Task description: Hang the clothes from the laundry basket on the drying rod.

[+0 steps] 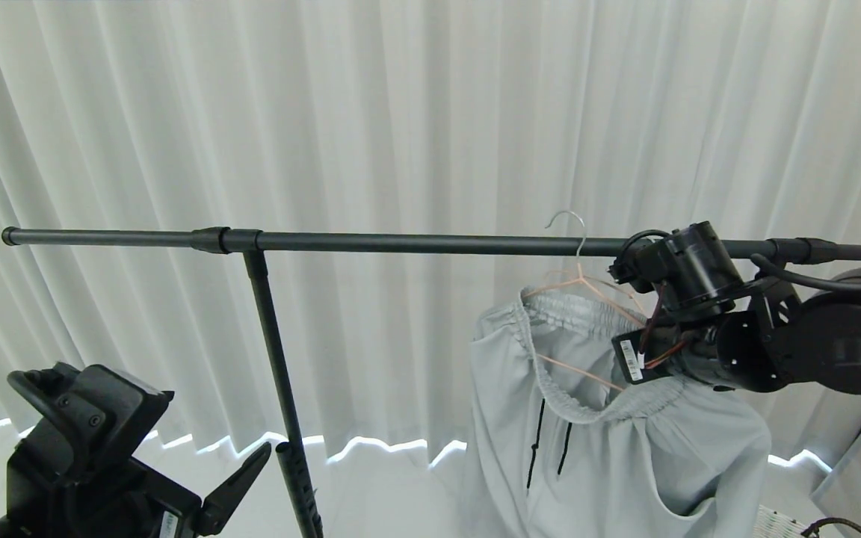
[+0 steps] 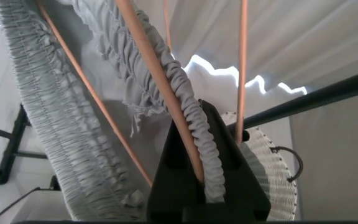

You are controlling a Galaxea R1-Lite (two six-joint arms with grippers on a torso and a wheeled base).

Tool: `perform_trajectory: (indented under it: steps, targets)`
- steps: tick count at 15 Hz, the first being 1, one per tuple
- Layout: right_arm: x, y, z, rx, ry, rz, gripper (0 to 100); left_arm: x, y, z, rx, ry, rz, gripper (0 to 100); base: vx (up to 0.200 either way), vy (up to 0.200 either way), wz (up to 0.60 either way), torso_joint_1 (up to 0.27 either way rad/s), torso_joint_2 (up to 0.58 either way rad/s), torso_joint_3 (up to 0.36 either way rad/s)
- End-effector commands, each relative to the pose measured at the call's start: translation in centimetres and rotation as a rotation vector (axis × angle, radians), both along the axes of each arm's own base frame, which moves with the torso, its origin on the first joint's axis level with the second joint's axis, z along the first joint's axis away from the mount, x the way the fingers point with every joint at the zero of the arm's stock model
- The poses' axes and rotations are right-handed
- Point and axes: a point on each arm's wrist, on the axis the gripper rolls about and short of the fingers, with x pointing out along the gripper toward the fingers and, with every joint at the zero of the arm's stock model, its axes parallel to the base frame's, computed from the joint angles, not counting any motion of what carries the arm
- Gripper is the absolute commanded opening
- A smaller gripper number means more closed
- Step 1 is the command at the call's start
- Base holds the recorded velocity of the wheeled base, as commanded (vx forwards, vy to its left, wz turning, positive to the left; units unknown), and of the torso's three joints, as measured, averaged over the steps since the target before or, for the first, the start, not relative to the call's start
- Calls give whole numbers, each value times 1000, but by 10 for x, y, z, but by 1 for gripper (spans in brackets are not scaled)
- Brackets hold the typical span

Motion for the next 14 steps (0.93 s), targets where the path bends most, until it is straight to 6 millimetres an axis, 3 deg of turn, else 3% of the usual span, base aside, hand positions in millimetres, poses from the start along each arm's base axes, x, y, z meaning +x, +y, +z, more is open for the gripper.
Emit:
perform_trajectory:
  steps: [1,14]
  targets:
    - [7,4,-11,-21,28,-4,0,-1,0,0,-3,-5,-3,100,0,0,0,0,0,0]
    - [7,15,-12,-16,23,22,0,-4,-3,-1,1,-1,-36,100,0,0,0,0,0,0]
